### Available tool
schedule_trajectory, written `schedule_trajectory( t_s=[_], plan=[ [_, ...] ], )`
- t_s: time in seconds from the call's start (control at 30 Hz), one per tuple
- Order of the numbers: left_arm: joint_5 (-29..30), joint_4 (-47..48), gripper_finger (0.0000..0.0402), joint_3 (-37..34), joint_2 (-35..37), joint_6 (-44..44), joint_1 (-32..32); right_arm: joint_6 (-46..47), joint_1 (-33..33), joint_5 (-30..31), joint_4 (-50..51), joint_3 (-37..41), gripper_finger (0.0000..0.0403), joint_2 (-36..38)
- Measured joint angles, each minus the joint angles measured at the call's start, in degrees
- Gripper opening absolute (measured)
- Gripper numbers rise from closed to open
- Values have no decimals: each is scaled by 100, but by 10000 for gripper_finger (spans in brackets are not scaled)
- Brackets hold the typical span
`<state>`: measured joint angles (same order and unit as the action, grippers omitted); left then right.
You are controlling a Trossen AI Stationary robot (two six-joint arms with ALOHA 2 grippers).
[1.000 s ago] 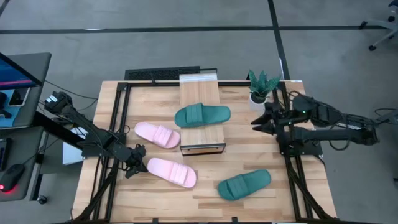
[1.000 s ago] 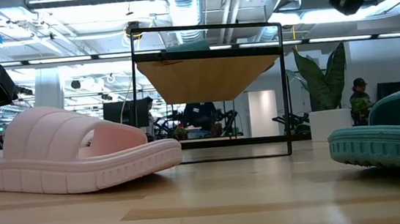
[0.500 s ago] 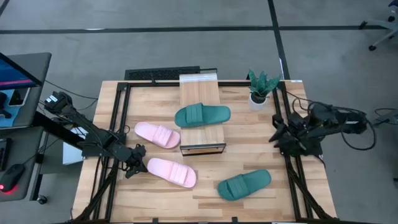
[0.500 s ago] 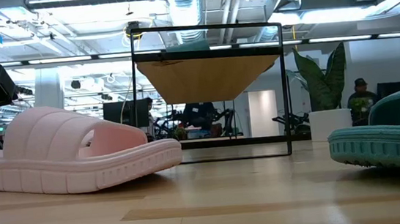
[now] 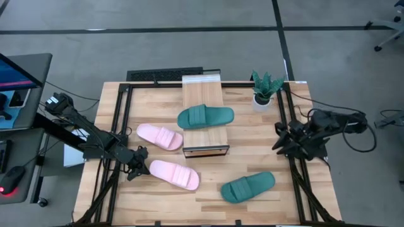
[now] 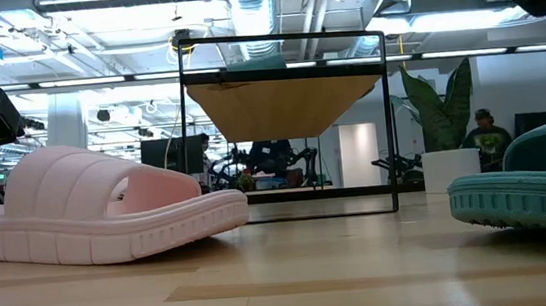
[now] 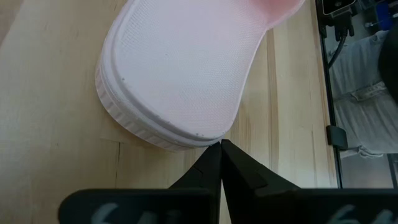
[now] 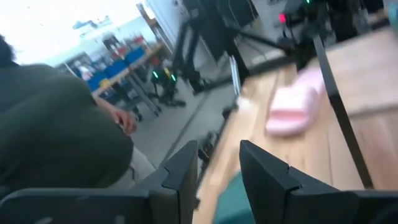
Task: Pick and place slides into the shelf
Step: Put the green slide on the shelf
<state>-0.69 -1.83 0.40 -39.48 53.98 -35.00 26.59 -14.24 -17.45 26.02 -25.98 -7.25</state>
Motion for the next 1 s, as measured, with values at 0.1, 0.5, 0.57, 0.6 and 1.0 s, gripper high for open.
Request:
schedule_trajectory(
  t_s=[0.1, 0.5, 0.57, 0.6, 1.0],
  plan=[
    [0, 0, 0, 0, 0, 1, 0, -57, 0, 0, 376, 4, 113, -146],
    [0, 0, 0, 0, 0, 2, 0, -66, -2, -68, 872, 4, 113, -849],
    [0, 0, 0, 0, 1, 0, 0, 16, -16, -74, 874, 4, 113, -946],
    [0, 0, 0, 0, 0, 1, 0, 39, -37, -87, 879, 4, 113, -994],
    [0, 0, 0, 0, 0, 0, 0, 412, -584, -52, 822, 2, 113, -1637]
  ],
)
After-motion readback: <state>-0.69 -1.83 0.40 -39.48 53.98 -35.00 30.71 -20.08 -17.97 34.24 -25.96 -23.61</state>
